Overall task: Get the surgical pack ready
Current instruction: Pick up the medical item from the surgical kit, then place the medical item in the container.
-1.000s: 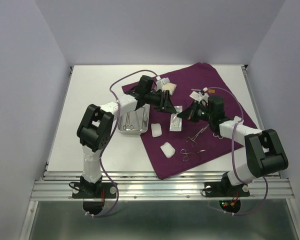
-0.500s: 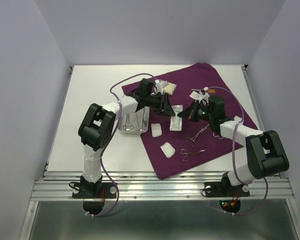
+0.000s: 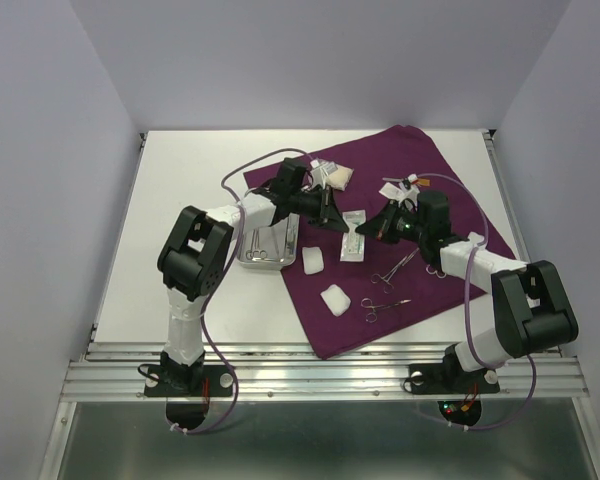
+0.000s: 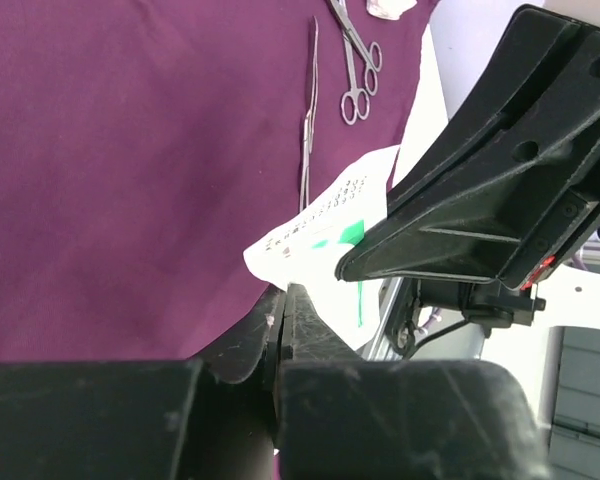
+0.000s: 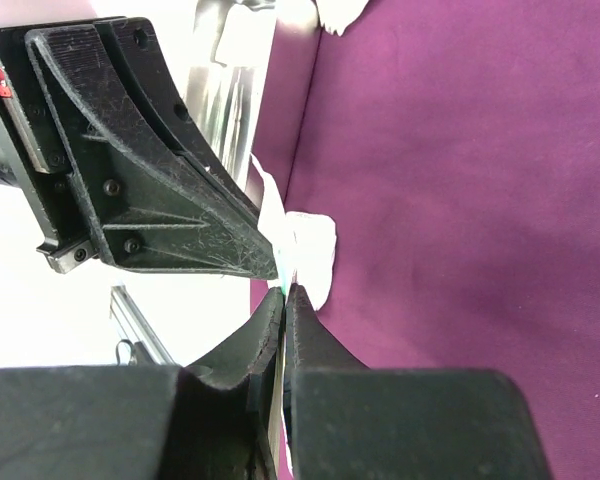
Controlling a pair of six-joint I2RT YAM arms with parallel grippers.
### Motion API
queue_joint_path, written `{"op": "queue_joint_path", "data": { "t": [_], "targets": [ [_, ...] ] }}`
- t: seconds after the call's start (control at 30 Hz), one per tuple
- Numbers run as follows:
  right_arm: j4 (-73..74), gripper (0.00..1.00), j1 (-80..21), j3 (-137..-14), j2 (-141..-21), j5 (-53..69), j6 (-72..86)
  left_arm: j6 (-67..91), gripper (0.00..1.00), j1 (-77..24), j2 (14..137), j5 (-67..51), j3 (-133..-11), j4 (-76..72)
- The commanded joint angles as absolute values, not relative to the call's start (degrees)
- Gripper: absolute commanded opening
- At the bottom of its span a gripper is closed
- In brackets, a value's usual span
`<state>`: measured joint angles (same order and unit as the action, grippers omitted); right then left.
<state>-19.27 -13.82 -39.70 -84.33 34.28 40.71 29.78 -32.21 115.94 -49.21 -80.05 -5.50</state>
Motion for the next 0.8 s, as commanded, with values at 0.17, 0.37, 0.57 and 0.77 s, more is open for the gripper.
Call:
{"op": "queue_joint_path", "data": {
  "t": [0.17, 0.37, 0.57, 0.77],
  "targets": [
    [-21.7, 0.01, -13.7, -42.0, -83.4, 35.5, 40.4, 31.9, 0.49, -32.3, 114.5, -53.0, -77.7, -10.8],
    [-22.7, 0.01, -13.7, -41.9, -83.5, 36.2, 41.0, 32.8, 0.49, -32.3, 114.6, -54.4, -76.9, -13.1],
    [-23.0, 0.01, -13.7, -41.7, -83.9, 36.0, 41.5, 33.9, 0.11, -32.1, 114.2, -54.6, -76.4, -14.2],
    [-22.9, 0.44, -13.7, -41.6, -84.1, 34.9, 41.7, 34.6, 0.00, -31.3, 113.1, -54.1, -76.3, -14.6]
  ]
}}
